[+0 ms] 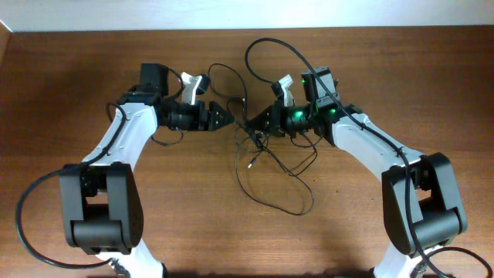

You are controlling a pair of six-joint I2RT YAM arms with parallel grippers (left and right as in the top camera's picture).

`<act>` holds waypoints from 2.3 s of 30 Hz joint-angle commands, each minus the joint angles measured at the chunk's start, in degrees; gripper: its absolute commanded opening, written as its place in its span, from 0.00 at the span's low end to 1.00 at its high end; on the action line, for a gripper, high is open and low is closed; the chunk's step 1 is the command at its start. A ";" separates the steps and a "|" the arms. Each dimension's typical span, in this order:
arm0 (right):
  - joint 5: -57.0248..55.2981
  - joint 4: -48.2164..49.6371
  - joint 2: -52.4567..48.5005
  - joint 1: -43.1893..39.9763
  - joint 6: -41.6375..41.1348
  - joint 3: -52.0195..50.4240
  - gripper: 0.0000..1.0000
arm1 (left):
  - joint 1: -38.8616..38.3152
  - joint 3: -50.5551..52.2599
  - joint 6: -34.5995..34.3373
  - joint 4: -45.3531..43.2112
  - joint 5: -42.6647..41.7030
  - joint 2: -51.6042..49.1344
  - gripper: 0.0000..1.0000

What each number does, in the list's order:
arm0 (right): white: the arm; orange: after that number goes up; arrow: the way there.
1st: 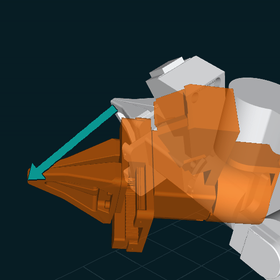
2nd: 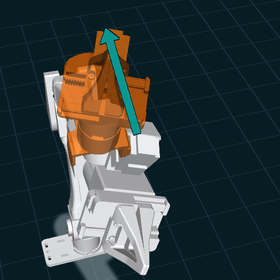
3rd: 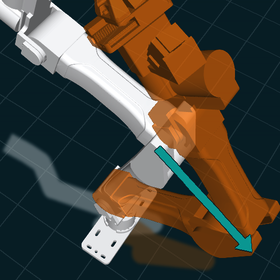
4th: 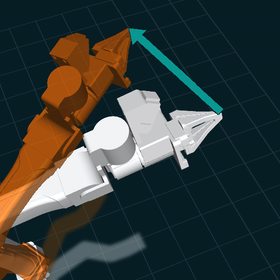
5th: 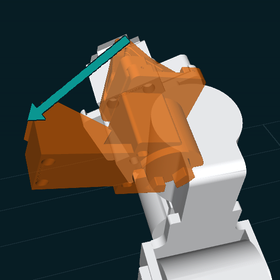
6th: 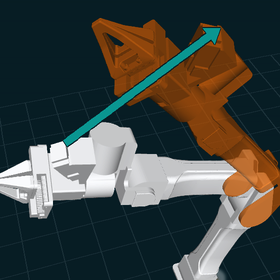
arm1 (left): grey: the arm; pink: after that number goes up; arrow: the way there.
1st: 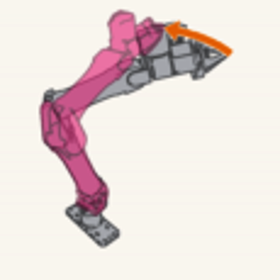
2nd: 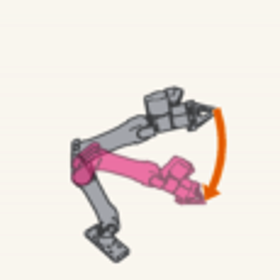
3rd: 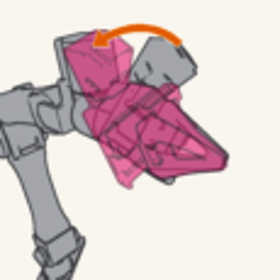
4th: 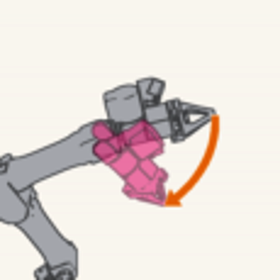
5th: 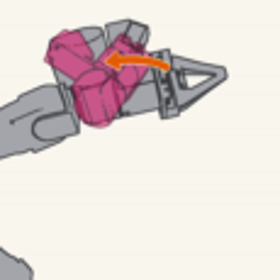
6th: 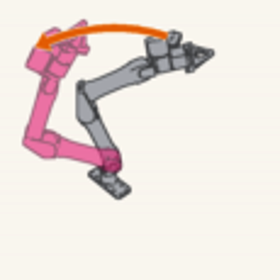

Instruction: Untangle cables

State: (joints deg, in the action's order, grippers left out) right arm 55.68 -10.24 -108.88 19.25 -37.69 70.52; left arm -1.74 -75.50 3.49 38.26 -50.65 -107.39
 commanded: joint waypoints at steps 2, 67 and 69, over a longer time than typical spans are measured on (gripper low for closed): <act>2.23 0.66 0.72 -1.07 -0.52 -0.13 0.04 | -3.30 0.48 2.69 0.37 -1.66 -0.66 0.79; -39.01 -12.13 0.72 9.73 -1.77 -0.24 0.04 | 3.17 0.48 7.72 -3.39 -20.17 -0.66 0.00; -39.01 -12.31 0.72 9.73 -1.77 -0.24 0.04 | 4.26 0.48 20.41 -0.15 -32.72 -0.66 0.00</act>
State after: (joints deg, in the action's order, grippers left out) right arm 17.80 -22.37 -108.88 28.71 -40.05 70.26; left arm 1.43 -75.16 -0.32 35.66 -54.08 -107.50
